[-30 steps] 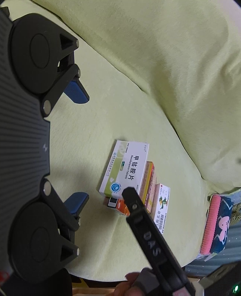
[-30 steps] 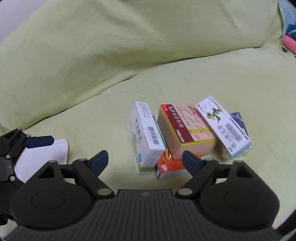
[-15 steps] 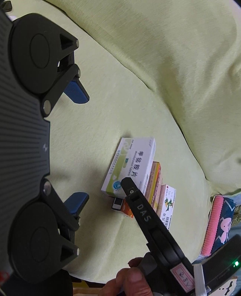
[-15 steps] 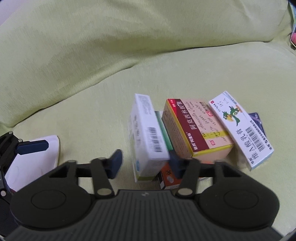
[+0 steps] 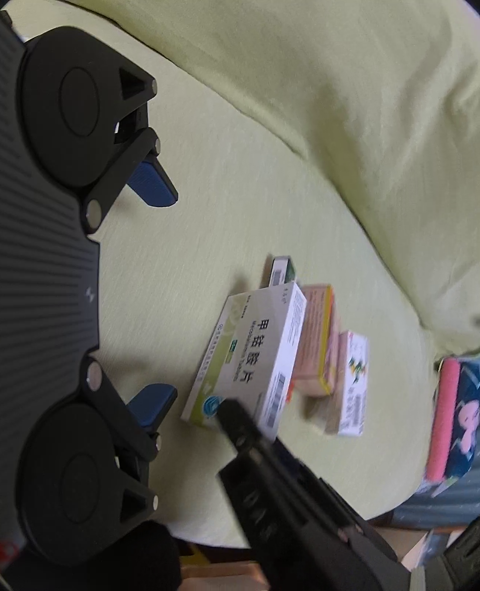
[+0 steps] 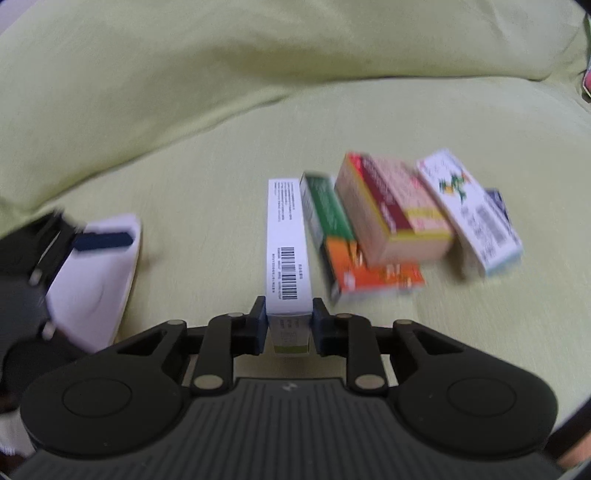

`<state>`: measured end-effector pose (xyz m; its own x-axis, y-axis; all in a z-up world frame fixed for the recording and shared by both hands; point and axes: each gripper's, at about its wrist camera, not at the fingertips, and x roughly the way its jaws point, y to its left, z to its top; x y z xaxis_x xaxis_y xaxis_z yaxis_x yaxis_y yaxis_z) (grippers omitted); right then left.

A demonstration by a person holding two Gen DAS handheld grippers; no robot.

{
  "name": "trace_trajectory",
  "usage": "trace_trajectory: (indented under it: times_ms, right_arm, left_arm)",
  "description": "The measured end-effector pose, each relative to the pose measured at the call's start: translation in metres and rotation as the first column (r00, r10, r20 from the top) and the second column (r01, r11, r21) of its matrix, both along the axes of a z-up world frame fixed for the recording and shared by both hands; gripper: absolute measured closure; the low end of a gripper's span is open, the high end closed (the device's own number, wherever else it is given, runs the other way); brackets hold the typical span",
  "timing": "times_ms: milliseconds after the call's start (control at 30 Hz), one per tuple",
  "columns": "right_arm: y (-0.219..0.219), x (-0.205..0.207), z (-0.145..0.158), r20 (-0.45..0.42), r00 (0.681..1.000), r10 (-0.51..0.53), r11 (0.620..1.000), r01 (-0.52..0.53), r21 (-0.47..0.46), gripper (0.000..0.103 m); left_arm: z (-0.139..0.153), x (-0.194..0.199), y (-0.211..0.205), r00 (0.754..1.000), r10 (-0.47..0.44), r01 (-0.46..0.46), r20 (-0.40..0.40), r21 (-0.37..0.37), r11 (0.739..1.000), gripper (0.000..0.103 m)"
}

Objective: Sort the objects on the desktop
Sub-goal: 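Close the right gripper on the white Mecobalamin box and lift it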

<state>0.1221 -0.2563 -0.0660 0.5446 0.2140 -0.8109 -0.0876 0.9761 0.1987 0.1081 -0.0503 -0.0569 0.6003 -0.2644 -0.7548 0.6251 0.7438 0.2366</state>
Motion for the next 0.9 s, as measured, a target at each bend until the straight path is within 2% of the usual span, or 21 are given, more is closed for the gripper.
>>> trace_trajectory:
  times_ms: [167,233,533,600,633,900]
  right_arm:
    - [-0.003,-0.010,-0.005,-0.038,0.999,0.009,1.000,-0.009,0.004,0.081]
    - [-0.004,-0.007,-0.004,-0.034,0.999,0.006,1.000,-0.006,0.007,0.077]
    - [0.006,0.015,0.000,-0.029,0.999,0.026,1.000,-0.026,-0.013,0.077]
    - [0.008,0.017,-0.002,-0.038,0.999,0.029,0.999,-0.029,-0.017,0.077]
    - [0.008,0.017,-0.004,-0.039,0.999,0.029,0.999,-0.030,-0.020,0.082]
    - [-0.002,0.002,0.011,-0.001,1.000,0.021,1.000,-0.021,0.022,0.082]
  left_arm:
    - [-0.003,-0.006,-0.006,1.000,-0.026,0.026,-0.012,0.013,1.000,0.000]
    - [-0.003,-0.007,-0.007,0.999,-0.033,0.034,-0.016,0.011,0.999,0.000]
    - [-0.006,-0.008,-0.023,0.995,-0.102,0.102,-0.016,-0.002,0.995,0.000]
    - [-0.009,-0.009,-0.028,0.991,-0.132,0.132,-0.012,-0.003,0.991,0.000]
    - [-0.011,-0.009,-0.031,0.989,-0.147,0.147,-0.009,-0.003,0.989,0.000]
    - [-0.032,-0.015,-0.045,0.963,-0.269,0.269,-0.013,0.030,0.963,0.000]
